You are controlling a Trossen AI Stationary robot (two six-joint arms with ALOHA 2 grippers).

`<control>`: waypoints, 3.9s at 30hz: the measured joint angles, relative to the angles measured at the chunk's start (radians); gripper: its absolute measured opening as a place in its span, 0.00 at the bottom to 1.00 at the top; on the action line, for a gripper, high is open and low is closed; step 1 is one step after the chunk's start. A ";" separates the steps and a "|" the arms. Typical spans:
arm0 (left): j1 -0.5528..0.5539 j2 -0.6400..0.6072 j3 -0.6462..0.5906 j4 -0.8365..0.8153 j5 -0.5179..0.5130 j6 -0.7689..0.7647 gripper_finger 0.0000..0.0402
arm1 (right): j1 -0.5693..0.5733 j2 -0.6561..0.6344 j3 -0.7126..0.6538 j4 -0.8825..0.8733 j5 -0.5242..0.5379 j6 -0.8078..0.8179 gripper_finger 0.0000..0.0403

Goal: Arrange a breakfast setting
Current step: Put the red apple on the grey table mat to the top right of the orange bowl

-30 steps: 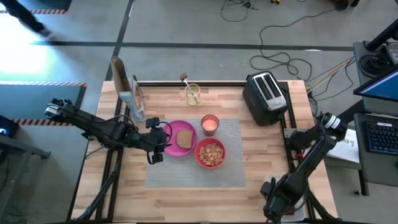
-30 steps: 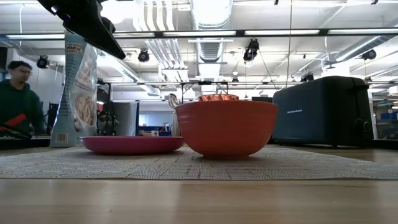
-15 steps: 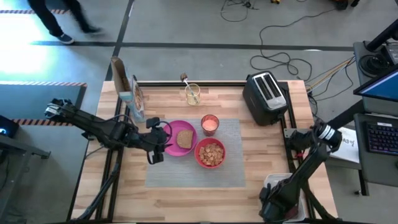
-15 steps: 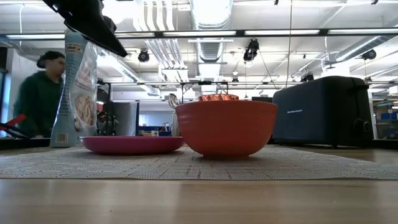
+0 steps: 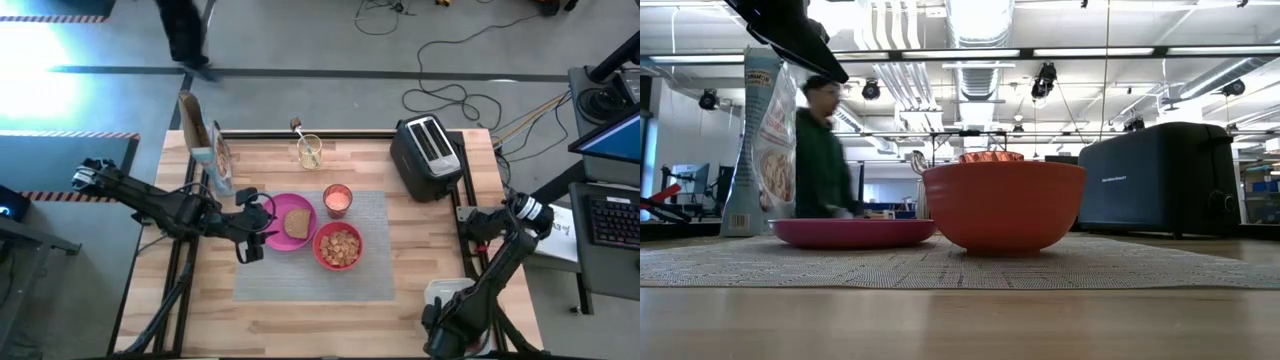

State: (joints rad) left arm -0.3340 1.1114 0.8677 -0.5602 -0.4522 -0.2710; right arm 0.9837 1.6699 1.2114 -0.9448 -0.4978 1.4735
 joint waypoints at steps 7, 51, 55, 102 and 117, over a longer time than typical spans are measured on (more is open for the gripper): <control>0.000 0.000 0.000 0.013 0.000 0.000 0.39 | 0.056 0.009 -0.005 -0.010 0.000 0.026 0.58; 0.000 0.000 0.000 0.050 0.000 0.000 0.39 | 0.091 0.071 0.017 -0.013 0.105 -0.113 0.36; 0.000 0.000 0.000 0.054 0.000 -0.007 0.39 | 0.092 0.028 0.041 -0.049 0.157 -0.050 0.36; 0.000 0.000 0.000 0.046 0.023 -0.026 0.39 | -0.218 -0.032 0.161 -0.391 1.748 0.090 0.33; 0.000 0.000 0.000 0.012 0.025 -0.026 0.39 | -0.414 -0.032 -0.151 -0.162 1.748 0.340 0.33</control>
State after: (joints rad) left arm -0.3344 1.1114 0.8677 -0.5484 -0.4276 -0.2970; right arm 0.5697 1.6379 1.0605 -1.1073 1.2500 1.8140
